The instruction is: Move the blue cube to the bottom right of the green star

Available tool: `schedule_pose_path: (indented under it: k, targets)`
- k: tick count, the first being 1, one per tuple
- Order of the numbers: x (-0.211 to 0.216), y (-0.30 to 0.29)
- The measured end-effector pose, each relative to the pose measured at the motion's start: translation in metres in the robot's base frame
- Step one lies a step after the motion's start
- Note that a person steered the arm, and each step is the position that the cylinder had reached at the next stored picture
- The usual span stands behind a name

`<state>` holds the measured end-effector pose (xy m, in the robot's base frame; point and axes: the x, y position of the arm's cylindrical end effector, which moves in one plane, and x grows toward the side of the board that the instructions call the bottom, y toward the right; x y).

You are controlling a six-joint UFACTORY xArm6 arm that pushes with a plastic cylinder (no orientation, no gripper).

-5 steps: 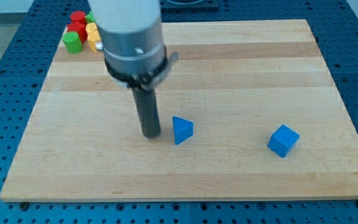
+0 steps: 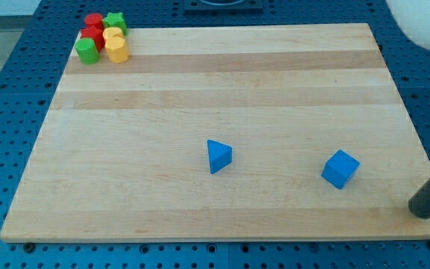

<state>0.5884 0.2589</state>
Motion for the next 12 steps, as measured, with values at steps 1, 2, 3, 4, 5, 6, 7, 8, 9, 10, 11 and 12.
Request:
schedule_pose_path:
  k: [1,2,3,4,5,6,7,8,9,10,11,12]
  targets:
    - [-0.031,-0.038]
    - [-0.079,-0.100]
    - [-0.114,-0.166]
    - [-0.116,-0.162]
    - [-0.109,-0.110]
    - [-0.065,-0.094]
    - [-0.044,-0.139]
    - [-0.086,-0.219]
    - [-0.151,-0.246]
    - [-0.148,-0.246]
    - [-0.114,-0.246]
    - [-0.080,-0.243]
